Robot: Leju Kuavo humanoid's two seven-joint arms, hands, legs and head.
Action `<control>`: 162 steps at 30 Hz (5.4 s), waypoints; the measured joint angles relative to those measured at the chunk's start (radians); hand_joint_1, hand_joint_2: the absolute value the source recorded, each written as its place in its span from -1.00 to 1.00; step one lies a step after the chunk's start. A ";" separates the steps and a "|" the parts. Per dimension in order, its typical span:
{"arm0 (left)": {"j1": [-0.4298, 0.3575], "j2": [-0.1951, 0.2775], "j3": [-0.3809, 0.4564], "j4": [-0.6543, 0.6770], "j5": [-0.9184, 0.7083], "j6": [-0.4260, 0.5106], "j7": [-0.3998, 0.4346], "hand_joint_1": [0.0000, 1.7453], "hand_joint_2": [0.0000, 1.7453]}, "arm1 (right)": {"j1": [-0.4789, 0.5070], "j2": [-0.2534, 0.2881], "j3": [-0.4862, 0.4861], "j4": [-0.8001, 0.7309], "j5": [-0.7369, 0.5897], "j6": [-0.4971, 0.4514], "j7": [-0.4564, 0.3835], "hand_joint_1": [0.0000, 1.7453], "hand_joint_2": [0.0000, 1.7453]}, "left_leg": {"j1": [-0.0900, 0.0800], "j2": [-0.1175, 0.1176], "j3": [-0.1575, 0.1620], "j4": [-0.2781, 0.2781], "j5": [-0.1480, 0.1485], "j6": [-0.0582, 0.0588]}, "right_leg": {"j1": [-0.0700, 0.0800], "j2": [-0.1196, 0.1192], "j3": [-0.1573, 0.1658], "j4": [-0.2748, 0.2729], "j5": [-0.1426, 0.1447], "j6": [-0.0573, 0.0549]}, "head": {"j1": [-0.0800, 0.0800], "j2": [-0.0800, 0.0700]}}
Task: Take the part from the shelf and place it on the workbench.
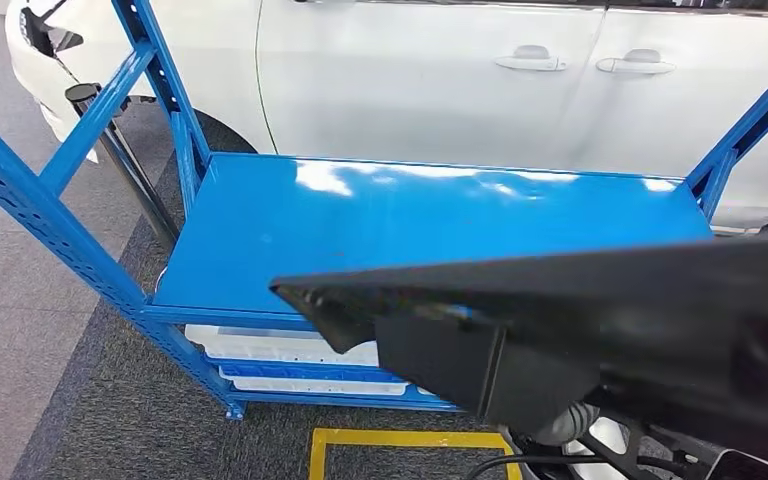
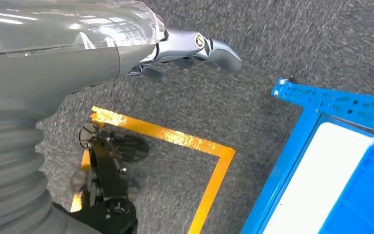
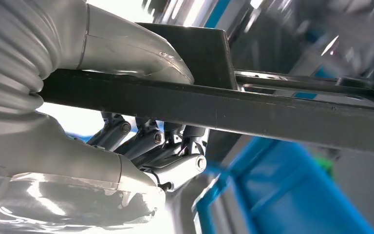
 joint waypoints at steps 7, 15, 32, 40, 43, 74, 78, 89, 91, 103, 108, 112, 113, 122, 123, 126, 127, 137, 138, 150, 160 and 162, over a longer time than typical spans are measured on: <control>-0.001 0.000 0.000 0.000 0.000 -0.003 0.018 -1.00 1.00 | -0.028 -0.012 0.025 -0.001 -0.015 0.026 0.000 1.00 1.00 | -0.002 0.002 -0.029 0.047 -0.032 -0.034 | 0.002 -0.003 0.016 -0.082 0.041 -0.035 | 0.000 0.000; 0.002 0.006 0.000 0.000 0.000 0.002 0.047 -1.00 1.00 | -0.039 -0.017 0.044 0.016 -0.033 0.032 0.000 1.00 1.00 | -0.004 0.003 0.015 0.073 -0.071 -0.029 | 0.012 -0.006 -0.027 -0.059 0.063 -0.037 | 0.000 0.000; 0.003 0.005 0.000 0.000 -0.002 0.030 0.089 -1.00 1.00 | -0.076 -0.025 0.053 0.058 -0.066 0.026 0.000 1.00 1.00 | -0.002 0.004 -0.003 -0.008 0.009 -0.008 | -0.004 0.002 0.050 -0.052 -0.007 0.006 | 0.000 0.000; 0.003 0.006 0.000 0.000 -0.003 0.032 0.093 -1.00 1.00 | -0.092 -0.030 0.054 0.072 -0.065 0.026 0.001 1.00 1.00 | -0.001 0.004 -0.082 0.190 -0.135 -0.039 | 0.003 -0.008 0.013 -0.086 0.050 -0.043 | 0.000 0.000; 0.003 0.006 0.000 0.000 -0.003 0.032 0.093 -1.00 1.00 | -0.093 -0.030 0.054 0.076 -0.065 0.027 0.001 1.00 1.00 | -0.001 0.004 -0.065 0.233 -0.158 -0.040 | 0.008 -0.008 -0.026 -0.074 0.071 -0.042 | 0.000 0.000; 0.000 0.019 -0.003 0.000 -0.019 0.039 0.084 -1.00 1.00 | -0.144 -0.060 0.078 0.091 -0.054 -0.040 0.001 1.00 1.00 | 0.002 0.005 -0.109 0.257 -0.062 -0.048 | 0.009 -0.007 0.002 -0.093 0.061 -0.045 | 0.001 0.000; -0.007 0.023 -0.004 0.000 -0.018 0.040 0.083 -1.00 1.00 | -0.144 -0.063 0.078 0.090 -0.055 -0.038 0.001 1.00 1.00 | -0.004 0.004 0.088 0.011 -0.063 -0.035 | 0.013 -0.007 -0.054 -0.061 0.092 -0.030 | 0.001 0.000; -0.001 0.022 -0.004 0.000 -0.018 0.055 0.106 -1.00 1.00 | -0.145 -0.088 0.080 0.097 -0.055 -0.074 0.001 1.00 1.00 | -0.004 0.011 0.017 -0.035 0.004 0.001 | -0.012 -0.004 -0.116 0.202 -0.060 0.024 | 0.001 0.000; -0.002 0.022 -0.004 0.000 -0.017 0.057 0.110 -1.00 1.00 | -0.145 -0.093 0.080 0.099 -0.054 -0.078 0.001 1.00 1.00 | -0.004 0.011 0.007 -0.034 0.014 -0.005 | -0.013 -0.004 -0.013 0.067 -0.021 0.018 | 0.001 0.000; 0.003 0.023 0.001 0.000 0.008 0.067 0.116 -1.00 1.00 | -0.113 -0.104 0.124 0.040 0.084 -0.180 0.001 1.00 1.00 | -0.002 0.017 -0.111 0.254 -0.128 -0.046 | 0.004 0.026 0.052 -0.094 0.025 -0.046 | 0.001 0.000; 0.008 0.026 0.001 0.000 -0.002 0.082 0.155 -1.00 1.00 | -0.099 -0.167 0.193 -0.029 0.174 -0.368 0.002 1.00 1.00 | 0.000 -0.041 0.039 0.003 -0.023 -0.034 | 0.005 0.070 0.029 -0.067 0.027 -0.033 | 0.001 0.000; 0.009 0.032 0.001 0.000 -0.012 0.102 0.202 -1.00 1.00 | -0.123 -0.247 0.275 -0.064 0.184 -0.497 0.003 1.00 1.00 | 0.003 -0.026 0.046 -0.025 -0.021 -0.021 | 0.006 0.095 0.010 -0.057 0.032 -0.009 | 0.001 0.000; 0.007 0.033 0.001 0.000 -0.015 0.107 0.210 -1.00 1.00 | -0.134 -0.268 0.294 -0.070 0.182 -0.516 0.003 1.00 1.00 | 0.005 -0.015 0.045 -0.028 -0.017 -0.014 | 0.007 0.082 0.001 -0.039 0.019 -0.003 | 0.002 0.000; 0.014 0.038 0.001 0.000 -0.015 0.123 0.221 -1.00 1.00 | -0.190 -0.396 0.388 -0.105 0.125 -0.545 0.000 1.00 1.00 | 0.002 0.084 0.036 -0.026 -0.014 -0.011 | -0.015 -0.041 -0.007 0.025 0.002 0.027 | 0.002 0.000; 0.015 0.037 0.001 0.000 -0.016 0.125 0.220 -1.00 1.00 | -0.193 -0.403 0.384 -0.108 0.102 -0.517 0.000 1.00 1.00 | -0.001 0.093 0.037 -0.025 -0.016 -0.016 | -0.010 -0.059 0.017 -0.024 0.015 0.020 | 0.002 0.000; 0.019 0.027 0.001 0.000 -0.023 0.145 0.204 -1.00 1.00 | -0.162 -0.400 0.323 -0.107 0.070 -0.379 0.000 1.00 1.00 | -0.005 0.121 0.040 -0.026 -0.019 -0.035 | -0.001 -0.057 0.025 -0.061 0.017 -0.004 | 0.002 0.000; 0.019 0.023 0.000 0.000 -0.028 0.151 0.197 -1.00 1.00 | -0.141 -0.391 0.298 -0.105 0.076 -0.345 0.000 1.00 1.00 | -0.003 0.118 0.041 -0.023 -0.023 -0.040 | -0.002 -0.048 0.025 -0.065 0.019 -0.010 | 0.002 0.000; 0.029 0.004 -0.011 0.000 -0.065 0.129 0.192 -1.00 1.00 | -0.070 -0.308 0.170 -0.056 0.097 -0.212 0.001 1.00 1.00 | 0.004 -0.025 -0.022 0.094 -0.042 -0.041 | -0.002 0.076 0.022 -0.057 0.024 -0.030 | 0.002 0.000; 0.028 0.003 -0.011 0.000 -0.066 0.128 0.192 -1.00 1.00 | -0.069 -0.301 0.160 -0.050 0.097 -0.206 0.001 1.00 1.00 | 0.006 -0.049 -0.001 0.043 -0.025 -0.039 | -0.002 0.089 0.016 -0.051 0.023 -0.024 | 0.002 0.000; 0.019 -0.012 -0.019 0.000 -0.014 0.111 0.135 -1.00 1.00 | -0.100 -0.248 0.124 0.119 0.119 -0.152 0.002 1.00 1.00 | -0.001 0.053 0.016 -0.011 -0.011 0.001 | -0.013 0.003 -0.124 0.201 -0.063 0.025 | 0.002 0.000; 0.002 -0.019 -0.009 0.000 0.011 0.101 0.112 -1.00 1.00 | -0.208 -0.182 0.148 0.270 0.133 -0.161 0.001 1.00 1.00 | -0.008 0.068 0.010 0.039 -0.058 -0.038 | -0.003 -0.014 0.023 -0.091 0.047 -0.039 | 0.002 0.000; 0.005 -0.017 -0.008 0.000 0.012 0.097 0.115 -1.00 1.00 | -0.235 -0.164 0.160 0.301 0.133 -0.162 0.001 1.00 1.00 | -0.005 0.027 -0.050 0.167 -0.117 -0.043 | -0.001 0.009 0.023 -0.092 0.050 -0.045 | 0.002 0.000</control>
